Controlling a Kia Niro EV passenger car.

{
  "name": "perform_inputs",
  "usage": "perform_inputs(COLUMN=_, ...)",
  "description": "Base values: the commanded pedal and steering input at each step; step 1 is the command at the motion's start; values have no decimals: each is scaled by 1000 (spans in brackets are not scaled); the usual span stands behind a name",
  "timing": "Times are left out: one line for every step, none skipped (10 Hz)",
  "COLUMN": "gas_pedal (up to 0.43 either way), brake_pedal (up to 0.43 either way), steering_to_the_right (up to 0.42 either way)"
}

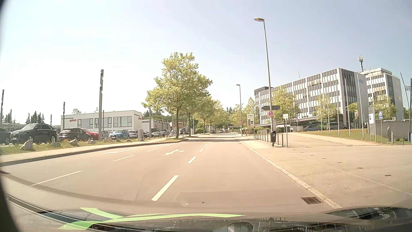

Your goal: Follow the waypoints while adhering to traffic rules and regulations

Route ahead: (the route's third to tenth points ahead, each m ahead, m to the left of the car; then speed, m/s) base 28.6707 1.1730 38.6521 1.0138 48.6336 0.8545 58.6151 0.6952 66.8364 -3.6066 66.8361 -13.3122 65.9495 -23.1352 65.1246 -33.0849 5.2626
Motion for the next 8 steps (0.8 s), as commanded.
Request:
perform_inputs(gas_pedal=197, brake_pedal=0, steering_to_the_right=-10)
perform_inputs(gas_pedal=220, brake_pedal=0, steering_to_the_right=-10)
perform_inputs(gas_pedal=228, brake_pedal=0, steering_to_the_right=-10)
perform_inputs(gas_pedal=228, brake_pedal=0, steering_to_the_right=-8)
perform_inputs(gas_pedal=228, brake_pedal=0, steering_to_the_right=-4)
perform_inputs(gas_pedal=228, brake_pedal=0, steering_to_the_right=-2)
perform_inputs(gas_pedal=228, brake_pedal=0, steering_to_the_right=-2)
perform_inputs(gas_pedal=228, brake_pedal=0, steering_to_the_right=0)
